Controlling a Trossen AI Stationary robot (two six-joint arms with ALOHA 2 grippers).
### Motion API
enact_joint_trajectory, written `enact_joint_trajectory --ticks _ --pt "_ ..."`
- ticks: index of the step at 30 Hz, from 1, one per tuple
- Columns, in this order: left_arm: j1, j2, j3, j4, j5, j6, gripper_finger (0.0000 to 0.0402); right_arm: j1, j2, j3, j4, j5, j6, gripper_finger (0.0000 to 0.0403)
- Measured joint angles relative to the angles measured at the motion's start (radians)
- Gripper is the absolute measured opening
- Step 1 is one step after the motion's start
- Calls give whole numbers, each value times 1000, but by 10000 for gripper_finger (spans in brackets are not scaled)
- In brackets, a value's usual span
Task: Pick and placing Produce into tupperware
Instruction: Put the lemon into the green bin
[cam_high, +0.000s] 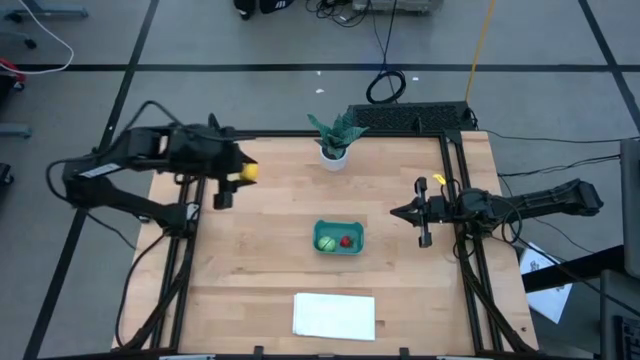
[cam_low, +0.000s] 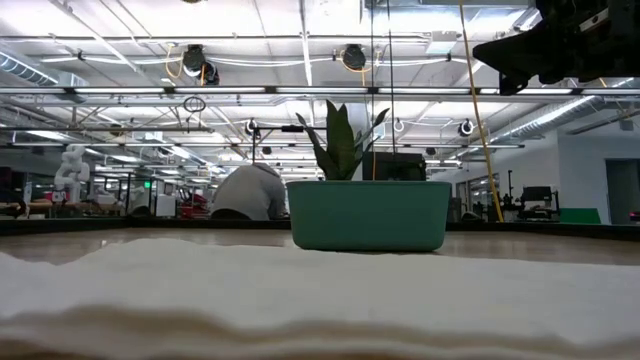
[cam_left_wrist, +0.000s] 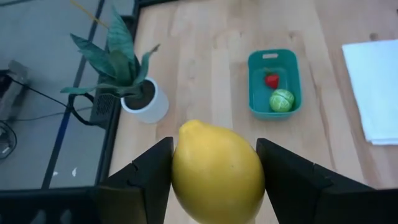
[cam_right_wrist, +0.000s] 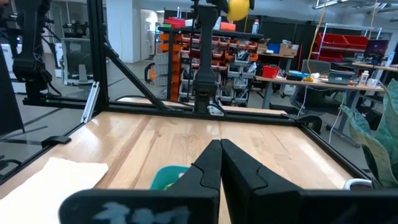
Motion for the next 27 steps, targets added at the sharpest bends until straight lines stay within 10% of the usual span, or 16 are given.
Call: enact_joint_trajectory --ticks 27 --pt "0 -514 -697 721 68 -98 214 0 0 0 0 0 6 0"
